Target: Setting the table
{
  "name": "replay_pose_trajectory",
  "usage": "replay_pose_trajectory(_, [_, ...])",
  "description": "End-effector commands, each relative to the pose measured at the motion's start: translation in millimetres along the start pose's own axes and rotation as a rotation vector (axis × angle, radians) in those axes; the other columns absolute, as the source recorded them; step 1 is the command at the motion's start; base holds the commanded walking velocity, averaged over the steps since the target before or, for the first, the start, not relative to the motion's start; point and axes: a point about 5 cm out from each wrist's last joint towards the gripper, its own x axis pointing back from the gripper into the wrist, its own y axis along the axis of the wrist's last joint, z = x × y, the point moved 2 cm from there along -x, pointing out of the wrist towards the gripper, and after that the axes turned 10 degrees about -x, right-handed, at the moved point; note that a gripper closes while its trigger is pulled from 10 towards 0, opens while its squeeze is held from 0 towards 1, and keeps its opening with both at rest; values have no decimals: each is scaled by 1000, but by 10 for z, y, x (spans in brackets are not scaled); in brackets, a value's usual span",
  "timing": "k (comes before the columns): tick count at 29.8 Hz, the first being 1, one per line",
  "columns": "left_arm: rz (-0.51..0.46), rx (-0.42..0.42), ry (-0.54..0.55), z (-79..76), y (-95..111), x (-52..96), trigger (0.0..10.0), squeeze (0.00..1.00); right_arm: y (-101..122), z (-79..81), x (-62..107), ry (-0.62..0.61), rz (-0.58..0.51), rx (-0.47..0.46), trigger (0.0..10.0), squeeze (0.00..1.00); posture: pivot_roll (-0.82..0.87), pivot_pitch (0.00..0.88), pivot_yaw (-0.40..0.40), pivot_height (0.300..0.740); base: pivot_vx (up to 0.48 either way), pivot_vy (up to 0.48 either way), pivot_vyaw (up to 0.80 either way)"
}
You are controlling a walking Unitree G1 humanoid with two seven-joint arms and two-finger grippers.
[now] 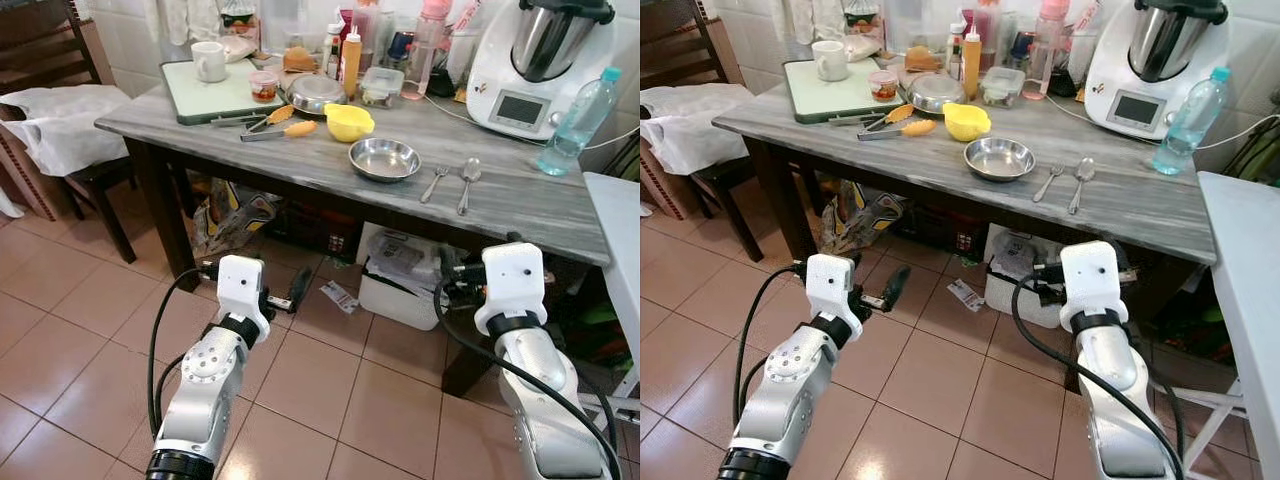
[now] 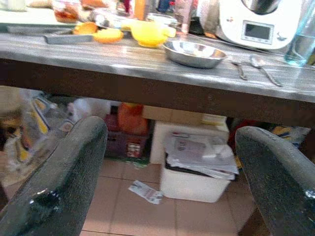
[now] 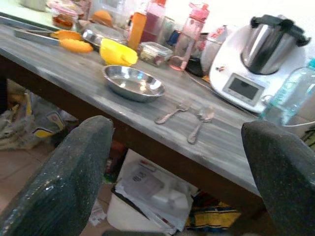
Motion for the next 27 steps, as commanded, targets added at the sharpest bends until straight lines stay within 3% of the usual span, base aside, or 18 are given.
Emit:
replay_pose_trajectory(1, [-18, -6, 8, 15, 52, 7, 10000, 0, 13, 3, 0, -2, -2, -10, 10000, 0, -93, 0, -76, 740, 0, 0, 0])
replay_pose_trajectory(8, [5, 3, -23, -44, -8, 94, 10000, 0, -25, 92, 5, -18, 8, -48, 10000, 0, -86, 0, -34, 740, 0, 0, 0])
replay_pose_trajectory(27, [-6, 2, -60, -35, 84, 23, 10000, 0, -52, 26, 37, -75, 8, -53, 10000, 0, -102, 0, 9, 740, 0, 0, -786])
